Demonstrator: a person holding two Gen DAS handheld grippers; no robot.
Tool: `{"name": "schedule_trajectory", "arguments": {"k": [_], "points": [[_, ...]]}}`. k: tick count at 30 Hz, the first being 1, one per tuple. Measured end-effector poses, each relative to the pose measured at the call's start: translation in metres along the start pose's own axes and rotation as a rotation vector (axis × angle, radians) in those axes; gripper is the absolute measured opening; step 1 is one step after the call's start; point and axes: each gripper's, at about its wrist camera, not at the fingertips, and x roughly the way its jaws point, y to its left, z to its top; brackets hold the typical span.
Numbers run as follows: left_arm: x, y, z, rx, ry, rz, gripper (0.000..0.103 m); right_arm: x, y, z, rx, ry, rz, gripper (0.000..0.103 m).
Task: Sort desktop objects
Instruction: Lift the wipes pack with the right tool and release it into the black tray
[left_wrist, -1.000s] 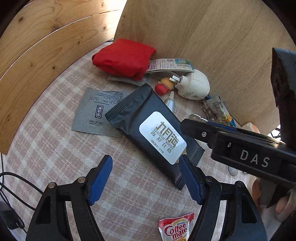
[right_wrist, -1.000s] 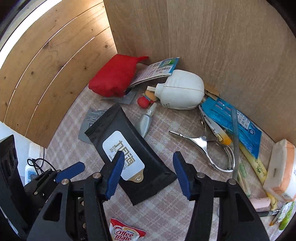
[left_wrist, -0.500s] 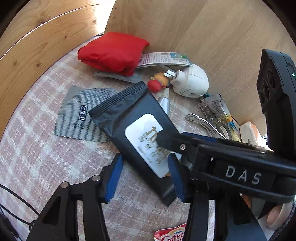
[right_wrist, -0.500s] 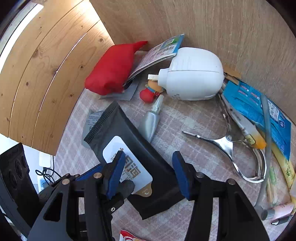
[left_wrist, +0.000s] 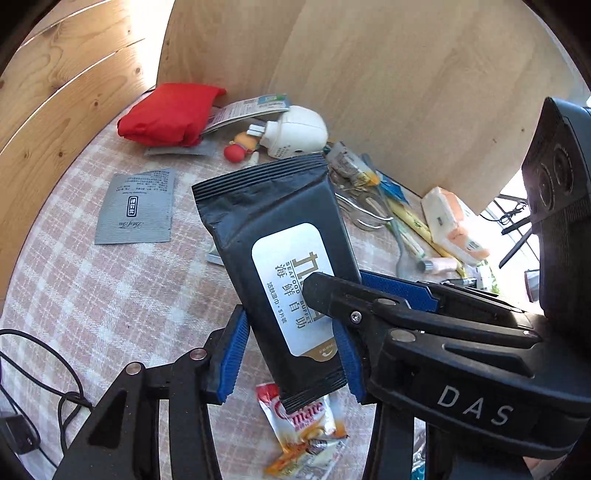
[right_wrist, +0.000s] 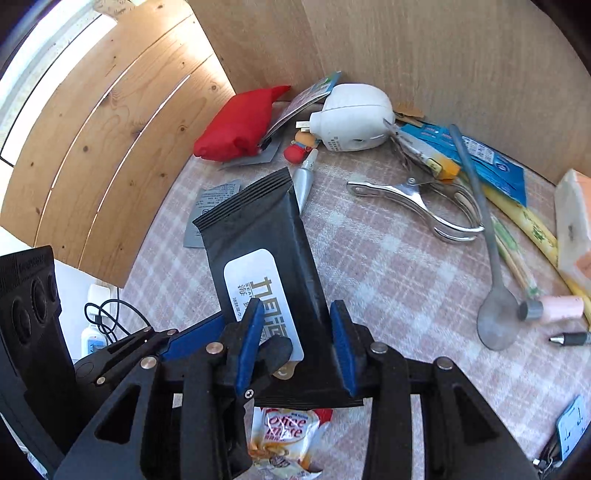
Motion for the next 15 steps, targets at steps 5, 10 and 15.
{"name": "schedule_trajectory", "arguments": {"k": [5, 10, 15], "points": [[-0.035, -0.029, -0.013, 0.095, -0.012, -0.038, 0.044, -0.051, -0.006, -0.024, 0.049, -0.072, -0.002, 0.037], [-0.052, -0.087, -0.031, 0.213, -0.003, -0.096, 0.044, -0.108, -0.025, -0.062, 0.122, -0.161, -0.046, 0.037], [-0.052, -0.161, -0.062, 0.347, 0.043, -0.16, 0.044, -0.164, -0.067, -0.113, 0.235, -0.223, -0.105, 0.037]]}}
